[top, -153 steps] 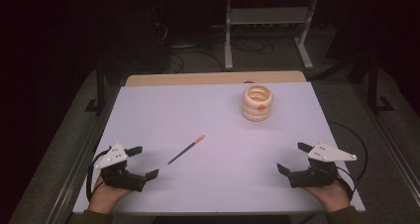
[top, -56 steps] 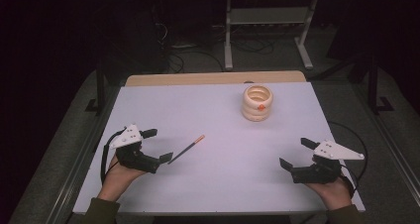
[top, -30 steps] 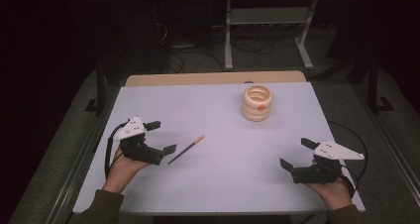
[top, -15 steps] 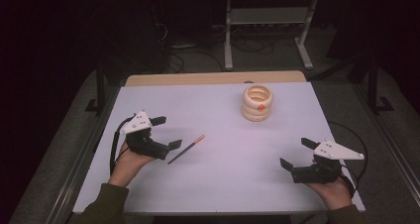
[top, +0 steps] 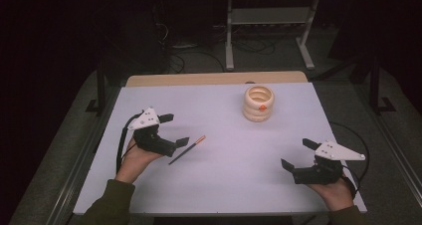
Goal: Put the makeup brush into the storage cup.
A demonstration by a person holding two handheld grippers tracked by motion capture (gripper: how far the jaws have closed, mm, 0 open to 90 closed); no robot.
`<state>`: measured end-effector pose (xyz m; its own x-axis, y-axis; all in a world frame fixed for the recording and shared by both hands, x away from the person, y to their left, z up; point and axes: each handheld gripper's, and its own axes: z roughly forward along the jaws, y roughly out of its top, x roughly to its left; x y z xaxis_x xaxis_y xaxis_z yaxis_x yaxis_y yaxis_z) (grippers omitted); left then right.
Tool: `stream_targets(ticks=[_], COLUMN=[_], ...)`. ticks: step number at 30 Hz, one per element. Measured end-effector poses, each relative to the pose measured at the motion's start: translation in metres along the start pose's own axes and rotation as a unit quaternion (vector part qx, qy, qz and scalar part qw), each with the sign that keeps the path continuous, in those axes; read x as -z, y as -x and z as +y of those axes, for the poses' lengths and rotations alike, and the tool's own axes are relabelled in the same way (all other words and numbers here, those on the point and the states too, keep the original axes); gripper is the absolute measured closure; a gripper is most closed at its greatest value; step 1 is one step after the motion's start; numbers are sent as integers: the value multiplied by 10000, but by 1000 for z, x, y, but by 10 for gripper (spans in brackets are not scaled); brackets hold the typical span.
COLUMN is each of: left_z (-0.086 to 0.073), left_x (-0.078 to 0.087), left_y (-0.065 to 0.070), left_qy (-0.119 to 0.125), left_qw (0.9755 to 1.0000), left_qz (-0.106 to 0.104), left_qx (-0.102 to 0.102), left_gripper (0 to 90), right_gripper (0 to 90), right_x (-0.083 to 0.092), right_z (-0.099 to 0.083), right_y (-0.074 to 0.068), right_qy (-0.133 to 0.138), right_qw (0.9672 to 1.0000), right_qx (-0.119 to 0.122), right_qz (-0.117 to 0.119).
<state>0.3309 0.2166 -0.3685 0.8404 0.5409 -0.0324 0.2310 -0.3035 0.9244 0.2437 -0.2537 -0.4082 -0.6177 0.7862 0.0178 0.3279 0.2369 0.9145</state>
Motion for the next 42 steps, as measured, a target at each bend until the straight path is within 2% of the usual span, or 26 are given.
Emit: stream_targets(ticks=[15,42], left_z=[6,22], left_x=[-13,-43], left_y=[-3,-14], left_qy=[-101,-51], left_qw=[9999,9998], left_qz=[-91,-141], left_qx=[-55,-131], left_gripper=[0,0], right_gripper=[8,8], right_x=[-1,-2], right_z=[0,-1], right_y=[-1,0], right_qy=[-26,-14], right_qw=[10000,10000], right_qx=[-17,-7], right_qz=[4,-31])
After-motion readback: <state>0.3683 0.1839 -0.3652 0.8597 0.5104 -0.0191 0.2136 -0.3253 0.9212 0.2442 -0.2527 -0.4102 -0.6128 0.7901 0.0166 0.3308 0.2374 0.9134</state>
